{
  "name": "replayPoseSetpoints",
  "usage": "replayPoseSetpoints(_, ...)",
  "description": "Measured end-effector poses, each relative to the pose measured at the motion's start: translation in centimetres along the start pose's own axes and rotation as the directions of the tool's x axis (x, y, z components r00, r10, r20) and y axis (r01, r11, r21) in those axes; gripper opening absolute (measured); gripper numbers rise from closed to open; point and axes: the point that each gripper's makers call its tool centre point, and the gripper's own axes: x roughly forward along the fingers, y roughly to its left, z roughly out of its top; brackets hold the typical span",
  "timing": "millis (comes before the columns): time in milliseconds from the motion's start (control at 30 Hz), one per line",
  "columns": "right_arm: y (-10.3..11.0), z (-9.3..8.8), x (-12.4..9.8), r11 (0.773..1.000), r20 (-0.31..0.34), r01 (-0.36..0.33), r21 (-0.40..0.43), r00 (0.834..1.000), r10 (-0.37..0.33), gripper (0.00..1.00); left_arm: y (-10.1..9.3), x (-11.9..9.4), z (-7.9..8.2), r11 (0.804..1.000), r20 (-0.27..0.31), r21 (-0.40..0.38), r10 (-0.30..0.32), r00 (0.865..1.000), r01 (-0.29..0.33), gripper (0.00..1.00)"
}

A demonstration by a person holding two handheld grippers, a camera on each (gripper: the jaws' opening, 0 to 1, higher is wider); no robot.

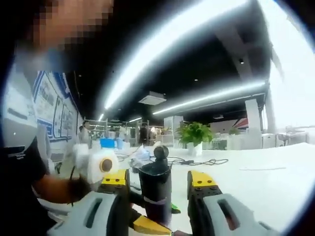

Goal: Pick up cosmetic bottle twist off cap place on table pick up cap screw tight cap place on table

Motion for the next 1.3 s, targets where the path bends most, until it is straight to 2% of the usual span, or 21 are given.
replayPoseSetpoints(100,-0.1,0.5,0.3,0.999,0.026,0.035,0.015,0.999,-0.035,0.39,0.2,0.5,-0.4,0.998,-0.015,-0.050,0.048,0.999,-0.048,0.13)
replayPoseSetpoints(133,-0.3,0.6,0.3,0.998,0.032,0.056,0.016,0.998,-0.057,0.39,0.1,0.7,-0.5,0.996,-0.012,-0.075,0.040,0.999,-0.041,0.13)
replayPoseSetpoints(233,-1.4,0.3,0.5,0.990,0.020,0.134,0.035,0.991,-0.135,0.38,0.5,1.1,-0.6,0.991,-0.003,-0.106,0.086,0.996,-0.086,0.13)
replayPoseSetpoints(300,-1.8,0.1,0.6,0.985,0.011,0.174,0.003,0.985,-0.174,0.36,1.4,1.1,-0.7,0.981,-0.004,-0.115,0.154,0.988,-0.154,0.13)
replayPoseSetpoints(533,-2.0,-0.2,1.3,0.973,-0.004,0.229,-0.028,0.973,-0.229,0.32,2.2,1.2,-0.7,0.970,-0.005,-0.101,0.222,0.975,-0.222,0.13)
replayPoseSetpoints(700,-2.1,-0.5,2.2,0.966,-0.005,0.257,-0.010,0.966,-0.257,0.27,2.9,1.1,-0.3,0.954,0.003,-0.059,0.295,0.956,-0.294,0.13)
replayPoseSetpoints(800,-2.2,-0.5,2.3,0.963,0.001,0.269,-0.007,0.963,-0.269,0.19,3.2,1.1,-0.3,0.942,-0.001,-0.034,0.334,0.943,-0.334,0.13)
replayPoseSetpoints(867,-2.5,-0.5,2.3,0.952,0.005,0.302,-0.045,0.953,-0.302,0.16,3.1,0.8,-0.4,0.938,-0.005,-0.021,0.347,0.938,-0.347,0.13)
replayPoseSetpoints(1067,-2.2,-0.7,2.2,0.959,0.002,0.273,-0.074,0.962,-0.274,0.15,3.0,0.9,-0.5,0.942,-0.008,-0.018,0.334,0.943,-0.334,0.13)
replayPoseSetpoints(1300,-1.9,-1.1,1.8,0.976,-0.041,0.207,-0.071,0.977,-0.211,0.15,2.5,0.9,-0.8,0.959,-0.011,-0.013,0.282,0.959,-0.282,0.13)
